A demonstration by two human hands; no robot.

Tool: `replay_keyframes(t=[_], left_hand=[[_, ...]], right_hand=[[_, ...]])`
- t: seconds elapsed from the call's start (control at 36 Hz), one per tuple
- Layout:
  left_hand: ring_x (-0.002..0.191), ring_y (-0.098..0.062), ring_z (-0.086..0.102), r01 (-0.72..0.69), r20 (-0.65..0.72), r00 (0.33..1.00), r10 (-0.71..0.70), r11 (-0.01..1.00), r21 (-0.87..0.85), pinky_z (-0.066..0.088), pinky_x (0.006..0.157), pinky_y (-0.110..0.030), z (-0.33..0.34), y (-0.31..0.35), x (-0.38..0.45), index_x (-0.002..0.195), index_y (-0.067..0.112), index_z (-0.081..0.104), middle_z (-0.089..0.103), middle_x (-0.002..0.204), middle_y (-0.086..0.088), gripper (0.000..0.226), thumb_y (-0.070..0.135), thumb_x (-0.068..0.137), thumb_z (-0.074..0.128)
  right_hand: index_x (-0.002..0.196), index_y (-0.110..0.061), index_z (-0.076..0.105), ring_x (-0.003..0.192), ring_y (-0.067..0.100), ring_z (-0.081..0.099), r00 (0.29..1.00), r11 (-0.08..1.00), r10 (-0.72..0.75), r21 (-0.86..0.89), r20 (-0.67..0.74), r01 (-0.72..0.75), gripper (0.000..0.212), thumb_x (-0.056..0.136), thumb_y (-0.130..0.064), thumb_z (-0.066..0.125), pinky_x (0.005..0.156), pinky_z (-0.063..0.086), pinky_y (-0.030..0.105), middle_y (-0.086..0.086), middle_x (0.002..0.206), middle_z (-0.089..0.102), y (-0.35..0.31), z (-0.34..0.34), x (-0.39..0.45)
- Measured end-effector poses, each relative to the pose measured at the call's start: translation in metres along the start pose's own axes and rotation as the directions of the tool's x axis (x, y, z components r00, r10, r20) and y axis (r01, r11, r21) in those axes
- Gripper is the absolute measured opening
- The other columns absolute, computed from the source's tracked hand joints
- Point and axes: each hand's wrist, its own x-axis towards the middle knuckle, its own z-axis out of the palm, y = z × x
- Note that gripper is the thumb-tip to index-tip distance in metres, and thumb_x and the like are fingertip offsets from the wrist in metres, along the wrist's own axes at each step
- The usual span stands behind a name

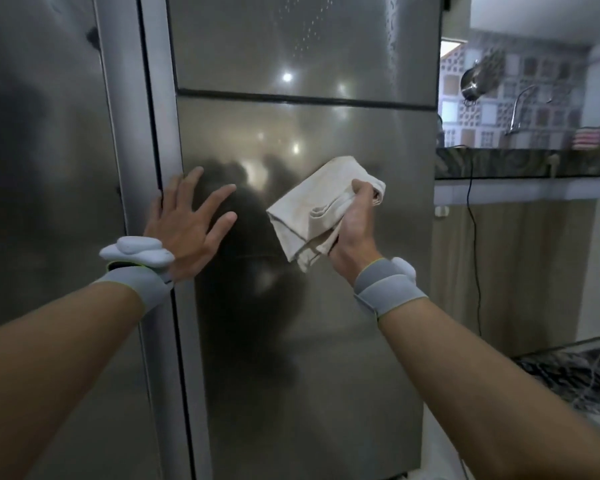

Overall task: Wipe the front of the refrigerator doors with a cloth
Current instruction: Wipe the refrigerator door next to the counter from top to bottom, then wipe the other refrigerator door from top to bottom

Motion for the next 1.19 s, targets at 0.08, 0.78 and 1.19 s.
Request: replay_keyframes(t=[0.08, 0.78, 1.19], left_hand=[[0.145, -0.034, 0.009, -0.020, -0.059, 0.998, 0.021, 1.000, 0.014, 0.018, 0.114, -0.054, -0.029, 0.002, 0.051, 0.145, 0.041, 0.027, 0.014, 0.156, -0.007, 0.062, 0.062, 0.088, 0.015], [0.149, -0.031, -0.002, 0.145, -0.120, 0.984, -0.129, 0.981, 0.132, 0.012, 0.116, -0.059, -0.392, -0.070, 0.455, 0.148, 0.043, 0.021, 0.001, 0.161, -0.005, 0.058, 0.055, 0.091, 0.024], [0.148, -0.031, 0.004, 0.345, -0.181, 0.932, -0.315, 0.922, 0.174, 0.014, 0.117, -0.056, -0.533, -0.163, 0.568, 0.147, 0.045, 0.021, 0.006, 0.160, -0.003, 0.062, 0.058, 0.087, 0.019]], right_hand=[[0.106, -0.011, 0.063, 0.097, 0.030, 0.066, 0.999, 0.999, -0.033, -0.026, -0.002, 0.033, 0.042, 0.087, -0.045, 0.046, 0.093, 0.052, 0.047, 0.013, 0.101, 0.071, -0.043, 0.030, 0.028], [0.106, -0.013, 0.061, 0.100, 0.034, 0.064, 0.964, 0.968, 0.190, 0.128, 0.187, -0.216, 0.046, 0.090, -0.053, 0.045, 0.096, 0.047, 0.055, 0.017, 0.105, 0.068, -0.425, 0.424, 0.204], [0.122, -0.015, 0.054, 0.104, 0.030, 0.061, 0.963, 0.997, 0.083, -0.010, 0.255, -0.083, 0.054, 0.090, -0.057, 0.043, 0.098, 0.048, 0.050, 0.014, 0.114, 0.064, -0.514, 0.602, 0.263]])
